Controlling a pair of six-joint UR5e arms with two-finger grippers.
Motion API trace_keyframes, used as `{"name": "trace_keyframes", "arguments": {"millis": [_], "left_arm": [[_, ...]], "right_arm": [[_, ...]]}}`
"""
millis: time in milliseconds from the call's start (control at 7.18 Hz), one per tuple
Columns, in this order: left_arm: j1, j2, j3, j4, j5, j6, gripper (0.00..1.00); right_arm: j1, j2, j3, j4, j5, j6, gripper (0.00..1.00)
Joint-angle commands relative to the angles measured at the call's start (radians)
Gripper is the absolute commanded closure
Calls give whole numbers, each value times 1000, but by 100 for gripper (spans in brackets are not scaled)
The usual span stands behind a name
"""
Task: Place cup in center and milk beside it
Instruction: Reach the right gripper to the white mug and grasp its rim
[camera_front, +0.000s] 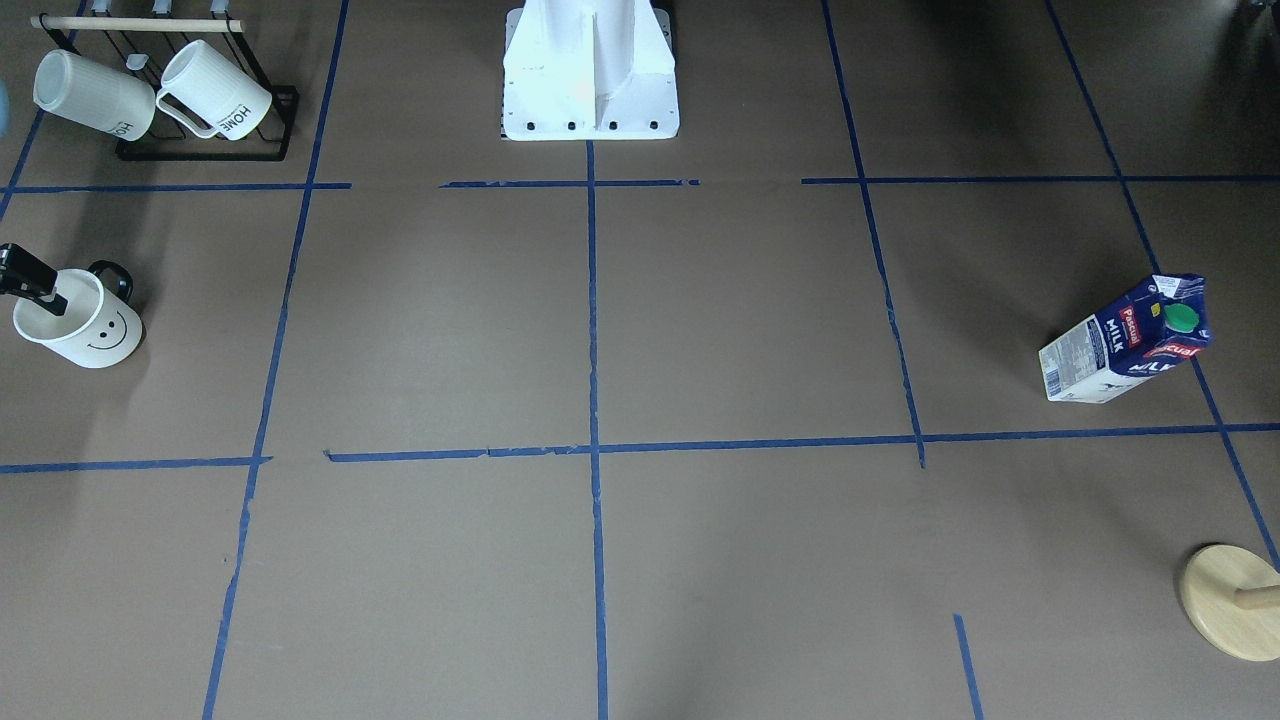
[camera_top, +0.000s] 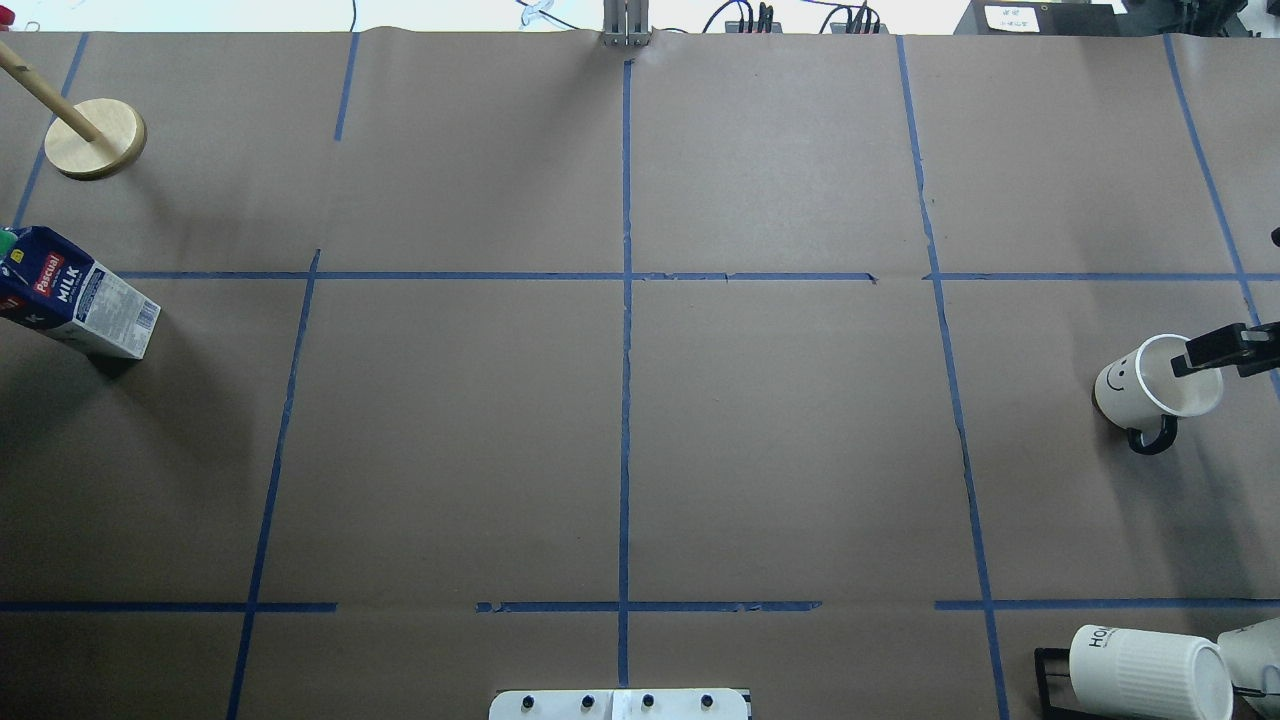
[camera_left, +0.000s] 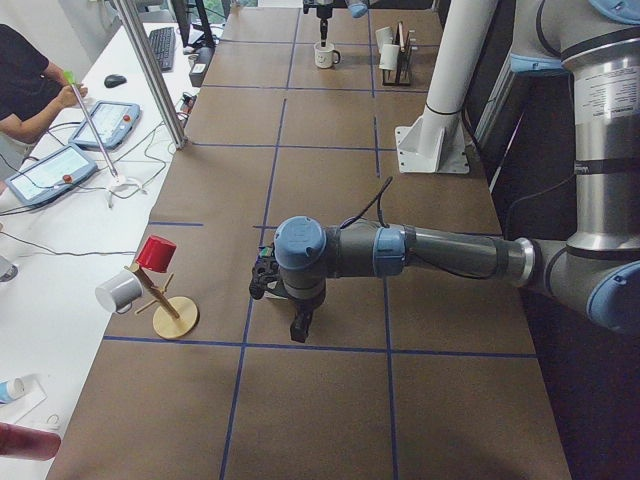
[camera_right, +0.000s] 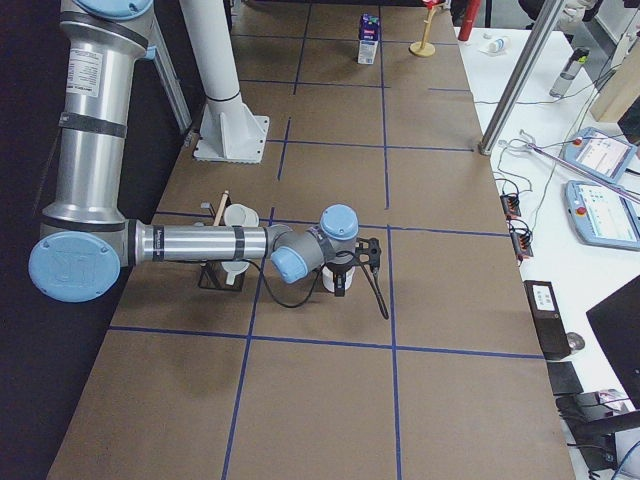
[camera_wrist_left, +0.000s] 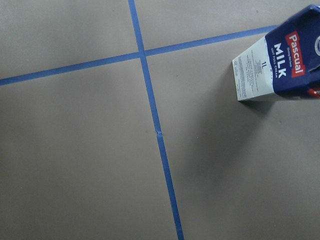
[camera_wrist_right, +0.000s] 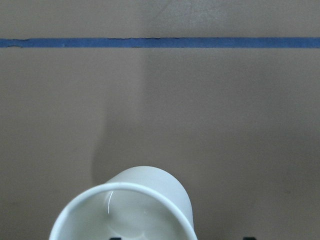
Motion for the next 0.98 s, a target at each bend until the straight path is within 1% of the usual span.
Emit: {"name": "trace_keyframes", "arguments": {"millis": [0,139,279,418,557,697,836], "left_arm": [[0,2,-1,0,-2,0,0],[0,2,-1,0,-2,0,0],[0,2,-1,0,-2,0,0],[0,2,-1,0,-2,0,0],[0,2,-1,0,-2,0,0],[0,2,-1,-1,-2,0,0],[0,2,1,-1,-2,0,0]], "right_arm": [[-9,0,-8,0,-11,0,86],[-11,0,-8,0,-11,-3,98],[-9,-2,33,0,-3,-2,100],[-20,-3,129,-4,8,-2,100],[-128,42,224,-15,2,29,100],[-194,163,231,-35,2,246,100],[-307,302,213,-72,-23,408,100]]}}
